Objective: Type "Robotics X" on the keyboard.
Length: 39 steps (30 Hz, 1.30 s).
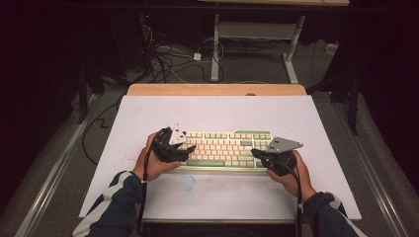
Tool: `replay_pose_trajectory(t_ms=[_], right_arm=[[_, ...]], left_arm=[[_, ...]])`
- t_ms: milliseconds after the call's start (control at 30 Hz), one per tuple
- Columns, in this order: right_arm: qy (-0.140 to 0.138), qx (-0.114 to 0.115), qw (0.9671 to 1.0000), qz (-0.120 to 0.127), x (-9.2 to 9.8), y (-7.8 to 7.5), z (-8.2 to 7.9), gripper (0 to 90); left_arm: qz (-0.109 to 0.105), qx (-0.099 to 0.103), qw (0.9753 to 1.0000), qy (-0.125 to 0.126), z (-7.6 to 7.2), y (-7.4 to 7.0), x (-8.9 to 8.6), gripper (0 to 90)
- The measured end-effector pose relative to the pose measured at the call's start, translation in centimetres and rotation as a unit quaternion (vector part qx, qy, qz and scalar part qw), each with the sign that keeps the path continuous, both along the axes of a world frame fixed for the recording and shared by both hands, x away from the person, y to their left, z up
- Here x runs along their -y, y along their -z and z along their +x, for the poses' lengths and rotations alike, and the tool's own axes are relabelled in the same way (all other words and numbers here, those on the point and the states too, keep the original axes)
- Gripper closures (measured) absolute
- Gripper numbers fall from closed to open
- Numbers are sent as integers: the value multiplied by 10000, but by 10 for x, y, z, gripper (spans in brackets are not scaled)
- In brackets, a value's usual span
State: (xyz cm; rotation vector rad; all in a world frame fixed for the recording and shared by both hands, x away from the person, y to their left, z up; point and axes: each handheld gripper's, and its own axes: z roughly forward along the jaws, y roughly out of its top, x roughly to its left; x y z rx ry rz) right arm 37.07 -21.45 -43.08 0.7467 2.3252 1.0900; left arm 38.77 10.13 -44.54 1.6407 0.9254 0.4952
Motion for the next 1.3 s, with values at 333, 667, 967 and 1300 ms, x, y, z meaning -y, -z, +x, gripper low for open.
replay_pose_trajectory(t_ms=[333,667,967,1300], right_arm=[[-2,36,10000,4,-6,-3,4,900],[-24,1,10000,-49,-16,-1,12,900],[-130,2,9999,-99,-30,-1,18,900],[-173,-27,9997,-141,-45,1,26,900]], left_arm=[[-230,211,9995,-81,-29,8,-23,209],[-215,11,9995,-244,-44,22,-44,204],[-171,-65,9994,-299,-52,27,-54,199],[-146,-122,9994,-306,-58,30,-61,189]])
